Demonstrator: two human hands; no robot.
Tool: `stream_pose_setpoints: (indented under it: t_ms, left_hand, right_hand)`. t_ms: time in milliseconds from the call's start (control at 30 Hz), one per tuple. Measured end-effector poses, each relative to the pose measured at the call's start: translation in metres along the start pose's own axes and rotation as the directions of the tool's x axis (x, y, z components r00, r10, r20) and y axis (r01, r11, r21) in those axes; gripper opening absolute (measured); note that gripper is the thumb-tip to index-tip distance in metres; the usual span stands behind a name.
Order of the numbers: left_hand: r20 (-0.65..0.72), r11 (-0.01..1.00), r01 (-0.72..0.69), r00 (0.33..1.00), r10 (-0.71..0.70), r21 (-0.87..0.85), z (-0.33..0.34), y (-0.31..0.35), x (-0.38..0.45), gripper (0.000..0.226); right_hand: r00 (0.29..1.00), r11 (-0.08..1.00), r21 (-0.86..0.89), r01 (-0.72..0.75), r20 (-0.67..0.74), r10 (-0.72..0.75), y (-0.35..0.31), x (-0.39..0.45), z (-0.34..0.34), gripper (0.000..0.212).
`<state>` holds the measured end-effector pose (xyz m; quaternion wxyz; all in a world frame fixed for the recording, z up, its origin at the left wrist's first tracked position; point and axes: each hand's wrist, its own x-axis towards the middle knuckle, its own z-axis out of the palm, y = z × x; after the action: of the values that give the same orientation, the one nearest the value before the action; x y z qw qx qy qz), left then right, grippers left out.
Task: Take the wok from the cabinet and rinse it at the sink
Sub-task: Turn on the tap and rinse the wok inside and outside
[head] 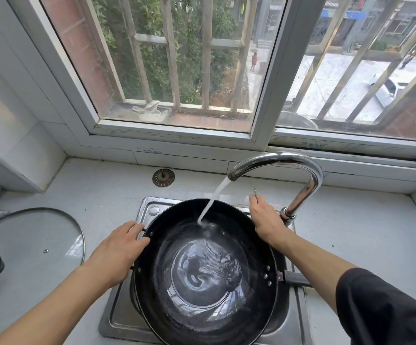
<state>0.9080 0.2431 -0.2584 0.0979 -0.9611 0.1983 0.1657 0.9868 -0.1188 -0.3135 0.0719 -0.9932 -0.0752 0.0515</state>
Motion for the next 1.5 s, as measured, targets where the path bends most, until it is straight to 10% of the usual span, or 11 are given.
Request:
stream_pose_setpoints:
  t_ms: [900,1200,1500]
  left_hand:
    - [-0.066,1.000,-0.002,0.998,0.002,0.010,0.010,-0.002,0.002,0.066]
    - [-0.187,0.999,0.013,0.982,-0.006,0.038,0.013,0.005,-0.013,0.062]
    - [-0.152,0.996,-0.074,0.985,0.079,0.039,0.024,-0.011,-0.005,0.069]
  right_hand:
    - [0.987,0.971,0.182,0.158,-0.029,-0.155,0.023,-0.083,-0.020,0.063]
    - [0.913,0.993,0.061,0.096,0.391,-0.112,0.054,-0.148,-0.004,0.073]
    - [0.972,0.995,0.007,0.097,0.212,-0.097,0.046,-0.150,0.031,0.060]
